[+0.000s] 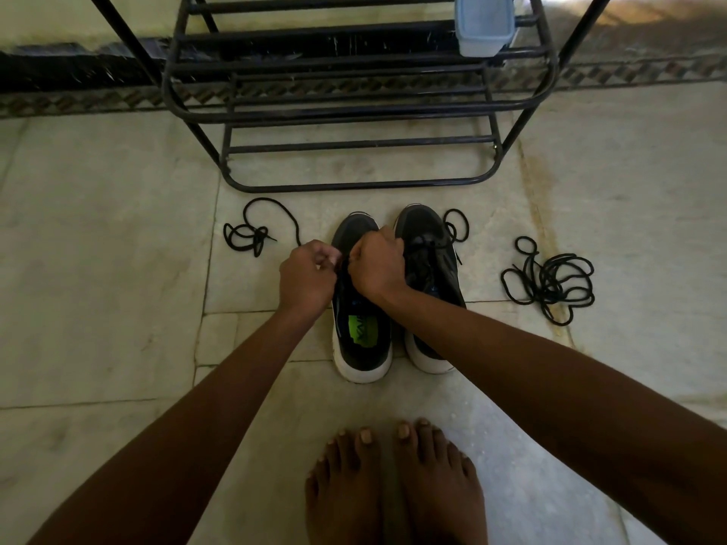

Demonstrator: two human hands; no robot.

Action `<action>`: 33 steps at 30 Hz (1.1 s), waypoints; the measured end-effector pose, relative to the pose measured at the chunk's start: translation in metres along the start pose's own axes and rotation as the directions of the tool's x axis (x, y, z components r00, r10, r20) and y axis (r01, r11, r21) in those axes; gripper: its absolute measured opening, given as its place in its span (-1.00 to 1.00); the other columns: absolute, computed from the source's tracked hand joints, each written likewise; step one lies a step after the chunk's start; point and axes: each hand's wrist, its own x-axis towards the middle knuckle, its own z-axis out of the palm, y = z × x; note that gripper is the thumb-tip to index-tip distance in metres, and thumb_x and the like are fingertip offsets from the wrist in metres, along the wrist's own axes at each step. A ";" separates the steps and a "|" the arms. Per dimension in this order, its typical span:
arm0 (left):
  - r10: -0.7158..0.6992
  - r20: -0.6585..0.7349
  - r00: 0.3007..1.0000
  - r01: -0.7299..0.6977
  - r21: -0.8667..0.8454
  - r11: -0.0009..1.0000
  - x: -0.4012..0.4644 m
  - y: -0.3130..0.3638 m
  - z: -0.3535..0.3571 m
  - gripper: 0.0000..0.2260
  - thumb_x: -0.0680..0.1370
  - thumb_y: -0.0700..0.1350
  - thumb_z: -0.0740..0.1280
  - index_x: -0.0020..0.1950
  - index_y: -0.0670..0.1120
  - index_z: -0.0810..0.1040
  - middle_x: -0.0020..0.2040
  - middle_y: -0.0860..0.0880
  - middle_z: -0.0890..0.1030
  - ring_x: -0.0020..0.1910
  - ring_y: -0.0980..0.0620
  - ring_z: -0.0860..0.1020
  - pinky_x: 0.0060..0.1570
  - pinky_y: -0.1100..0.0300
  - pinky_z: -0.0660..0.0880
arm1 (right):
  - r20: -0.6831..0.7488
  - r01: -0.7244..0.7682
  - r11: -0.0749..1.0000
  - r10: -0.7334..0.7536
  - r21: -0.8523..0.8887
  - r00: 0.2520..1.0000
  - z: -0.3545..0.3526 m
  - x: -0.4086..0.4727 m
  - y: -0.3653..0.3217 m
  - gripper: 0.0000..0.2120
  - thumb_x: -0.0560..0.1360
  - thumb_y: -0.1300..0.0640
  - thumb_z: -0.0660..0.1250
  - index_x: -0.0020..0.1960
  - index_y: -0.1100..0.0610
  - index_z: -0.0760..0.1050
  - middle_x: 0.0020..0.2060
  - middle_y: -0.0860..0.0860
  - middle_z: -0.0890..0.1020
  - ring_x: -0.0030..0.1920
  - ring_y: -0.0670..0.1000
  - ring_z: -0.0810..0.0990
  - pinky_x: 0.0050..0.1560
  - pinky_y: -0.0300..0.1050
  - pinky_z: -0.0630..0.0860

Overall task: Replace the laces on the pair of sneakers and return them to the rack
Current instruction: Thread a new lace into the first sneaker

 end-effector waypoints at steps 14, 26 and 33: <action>0.039 0.022 0.999 -0.038 -0.081 0.996 0.002 -0.007 -0.002 -0.88 0.56 -0.21 0.46 -0.02 -0.02 0.75 -0.19 0.23 0.64 -0.09 0.28 0.60 0.04 0.10 0.64 | -0.030 0.033 0.990 -0.029 0.139 0.999 0.020 0.027 0.018 -0.58 0.42 0.22 0.45 -0.49 -0.15 0.45 -0.08 0.15 0.66 -0.02 0.18 0.64 0.10 0.05 0.62; 0.098 0.011 0.995 -0.098 -0.025 0.995 -0.002 -0.007 -0.001 -0.90 0.54 -0.23 0.46 -0.01 -0.05 0.74 -0.17 0.09 0.65 -0.14 0.22 0.57 -0.16 0.47 0.40 | -0.102 0.278 0.951 -0.293 -0.138 0.951 -0.003 -0.008 0.011 -0.90 0.53 0.36 0.29 -0.02 0.21 0.52 -0.01 0.13 0.53 -0.08 0.13 0.54 -0.18 0.09 0.60; 0.069 0.027 0.997 -0.067 -0.088 0.994 0.001 -0.013 0.001 -0.90 0.53 -0.21 0.48 -0.04 -0.02 0.74 -0.19 0.14 0.66 -0.07 0.15 0.63 0.06 0.05 0.63 | -0.102 0.209 0.976 -0.214 -0.061 0.971 -0.009 0.001 0.010 -0.72 0.48 0.33 0.34 0.17 0.13 0.50 -0.13 0.10 0.66 -0.10 0.17 0.66 -0.16 0.10 0.66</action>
